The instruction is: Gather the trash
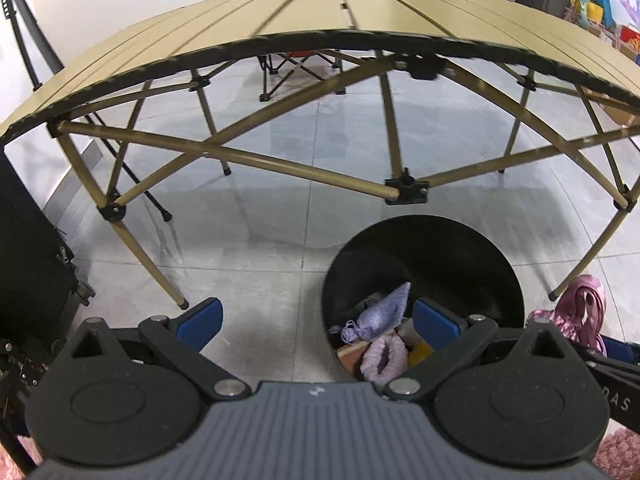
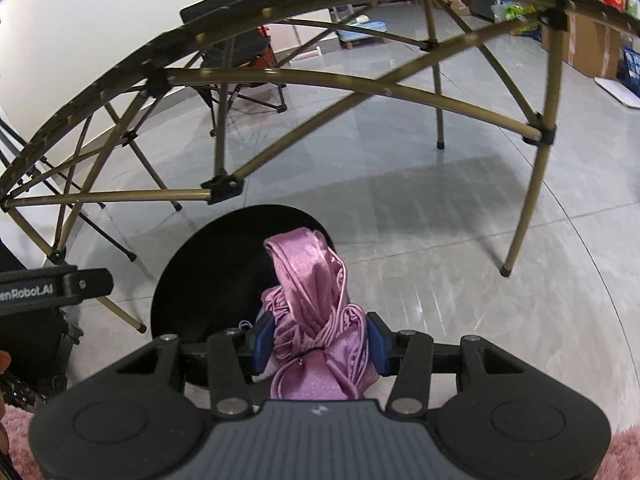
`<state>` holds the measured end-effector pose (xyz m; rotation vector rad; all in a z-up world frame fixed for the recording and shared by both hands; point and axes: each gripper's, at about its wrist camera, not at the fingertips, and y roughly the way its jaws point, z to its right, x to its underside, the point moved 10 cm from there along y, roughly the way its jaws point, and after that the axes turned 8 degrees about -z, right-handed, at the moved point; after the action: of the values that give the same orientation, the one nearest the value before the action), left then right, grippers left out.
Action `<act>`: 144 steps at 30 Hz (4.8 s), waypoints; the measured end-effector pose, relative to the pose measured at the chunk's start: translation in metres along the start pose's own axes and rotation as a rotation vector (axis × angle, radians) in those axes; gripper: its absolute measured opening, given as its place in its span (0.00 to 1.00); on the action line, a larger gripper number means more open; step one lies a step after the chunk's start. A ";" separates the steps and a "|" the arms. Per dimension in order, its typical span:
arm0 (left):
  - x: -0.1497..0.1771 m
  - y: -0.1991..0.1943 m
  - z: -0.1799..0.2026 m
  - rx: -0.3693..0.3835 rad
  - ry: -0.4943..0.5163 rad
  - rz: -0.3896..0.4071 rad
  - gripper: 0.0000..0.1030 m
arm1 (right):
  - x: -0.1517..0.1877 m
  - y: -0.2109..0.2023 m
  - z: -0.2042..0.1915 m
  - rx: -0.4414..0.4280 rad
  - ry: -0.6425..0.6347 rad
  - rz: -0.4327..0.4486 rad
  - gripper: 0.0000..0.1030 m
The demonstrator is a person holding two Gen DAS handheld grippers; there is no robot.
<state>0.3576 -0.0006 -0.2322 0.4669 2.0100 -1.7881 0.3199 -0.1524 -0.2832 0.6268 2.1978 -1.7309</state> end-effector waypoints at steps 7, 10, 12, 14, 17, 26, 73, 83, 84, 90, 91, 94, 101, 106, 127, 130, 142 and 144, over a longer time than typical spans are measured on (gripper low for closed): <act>0.002 -0.005 -0.024 0.003 -0.038 0.009 1.00 | -0.011 0.007 -0.031 -0.008 -0.048 0.015 0.45; 0.004 -0.007 -0.035 0.001 -0.056 0.011 1.00 | -0.012 0.010 -0.041 -0.006 -0.064 0.014 0.45; 0.004 -0.007 -0.042 -0.001 -0.066 0.012 1.00 | -0.013 0.014 -0.047 -0.006 -0.070 0.009 0.45; 0.006 -0.007 -0.049 -0.005 -0.077 0.011 1.00 | -0.013 0.018 -0.053 -0.008 -0.076 0.001 0.45; 0.008 -0.007 -0.059 -0.011 -0.094 0.008 1.00 | -0.013 0.022 -0.062 -0.010 -0.087 -0.006 0.45; 0.015 -0.005 -0.085 -0.023 -0.135 -0.002 1.00 | -0.017 0.034 -0.085 0.000 -0.122 -0.011 0.45; 0.024 -0.009 -0.094 -0.019 -0.136 0.003 1.00 | -0.019 0.046 -0.085 0.039 -0.119 -0.035 1.00; 0.020 -0.062 -0.080 0.018 -0.101 0.106 1.00 | -0.011 -0.007 -0.078 0.039 -0.168 0.024 1.00; 0.020 -0.069 -0.078 0.022 -0.098 0.113 1.00 | -0.010 -0.015 -0.077 0.036 -0.167 0.030 1.00; 0.032 -0.112 -0.063 0.052 -0.053 0.143 1.00 | -0.001 -0.067 -0.071 0.011 -0.170 0.066 1.00; 0.035 -0.119 -0.061 0.059 -0.047 0.145 1.00 | 0.001 -0.077 -0.071 0.002 -0.172 0.074 1.00; 0.044 -0.142 -0.053 0.077 -0.027 0.160 1.00 | 0.009 -0.104 -0.069 -0.009 -0.184 0.091 1.00; 0.071 -0.181 -0.031 0.116 0.025 0.169 1.00 | 0.031 -0.157 -0.067 -0.012 -0.216 0.112 1.00; 0.092 -0.204 -0.021 0.136 0.050 0.172 1.00 | 0.048 -0.186 -0.065 -0.016 -0.231 0.124 1.00; 0.116 -0.240 -0.027 0.140 0.050 0.211 1.00 | 0.075 -0.234 -0.064 -0.023 -0.249 0.173 1.00; 0.116 -0.240 -0.028 0.141 0.050 0.213 1.00 | 0.074 -0.234 -0.065 -0.025 -0.252 0.175 1.00; 0.115 -0.240 -0.028 0.142 0.049 0.216 1.00 | 0.076 -0.235 -0.068 -0.023 -0.260 0.179 1.00; 0.115 -0.240 -0.027 0.143 0.050 0.218 1.00 | 0.076 -0.236 -0.068 -0.022 -0.260 0.180 1.00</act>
<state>0.1358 -0.0053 -0.0822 0.7505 1.7923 -1.8055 0.1413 -0.1191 -0.1018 0.5413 1.9192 -1.5956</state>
